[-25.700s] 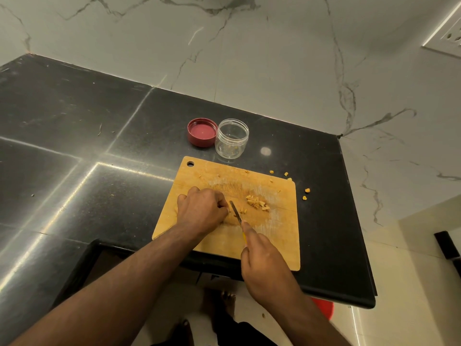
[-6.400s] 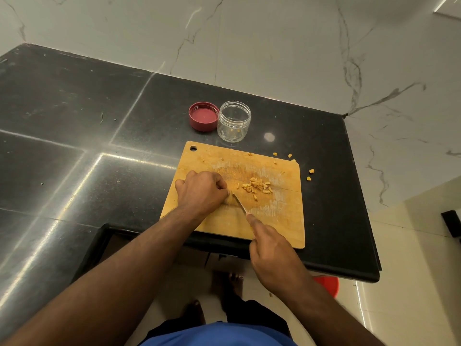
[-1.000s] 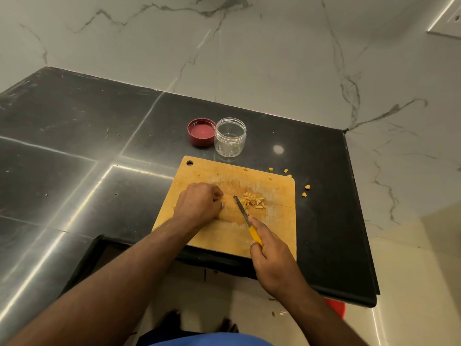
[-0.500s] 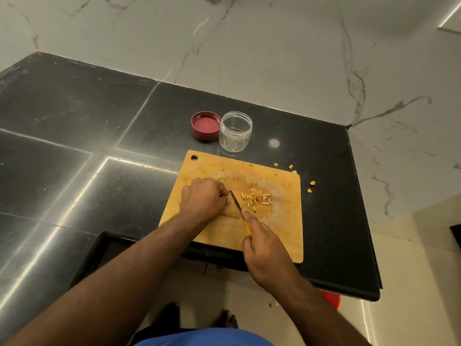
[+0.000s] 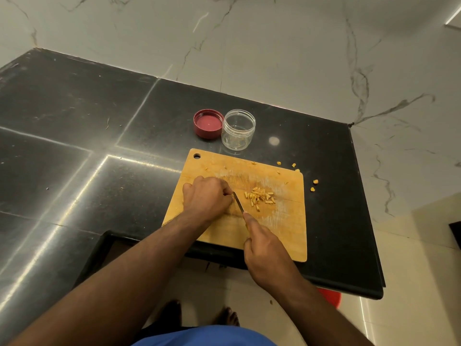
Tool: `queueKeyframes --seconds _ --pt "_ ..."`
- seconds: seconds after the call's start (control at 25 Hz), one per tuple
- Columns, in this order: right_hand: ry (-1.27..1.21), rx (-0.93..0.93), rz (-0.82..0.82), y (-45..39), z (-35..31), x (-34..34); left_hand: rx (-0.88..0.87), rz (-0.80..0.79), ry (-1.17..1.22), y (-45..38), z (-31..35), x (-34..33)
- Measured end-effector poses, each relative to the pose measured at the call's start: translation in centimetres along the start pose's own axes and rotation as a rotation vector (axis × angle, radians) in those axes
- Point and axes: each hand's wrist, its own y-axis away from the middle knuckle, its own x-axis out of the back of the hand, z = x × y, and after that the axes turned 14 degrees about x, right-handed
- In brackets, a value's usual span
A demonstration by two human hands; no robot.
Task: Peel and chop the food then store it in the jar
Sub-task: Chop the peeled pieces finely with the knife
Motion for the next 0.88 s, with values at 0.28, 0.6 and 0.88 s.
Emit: queueKeyframes --seconds 0.28,0.6,0.88 --pt "-0.036 -0.001 0.099 1.7 0.2 0.7 -0.06 -0.011 -0.007 0.2 -0.4 0.3" --pt "-0.015 0.05 0.043 0.1 0.0 0.4 -0.021 -0.004 0.007 0.2 -0.4 0.1" --pt "0.002 0.042 -0.024 -1.1 0.2 0.5 0.002 -0.014 0.037 0.3 -0.1 0.1"
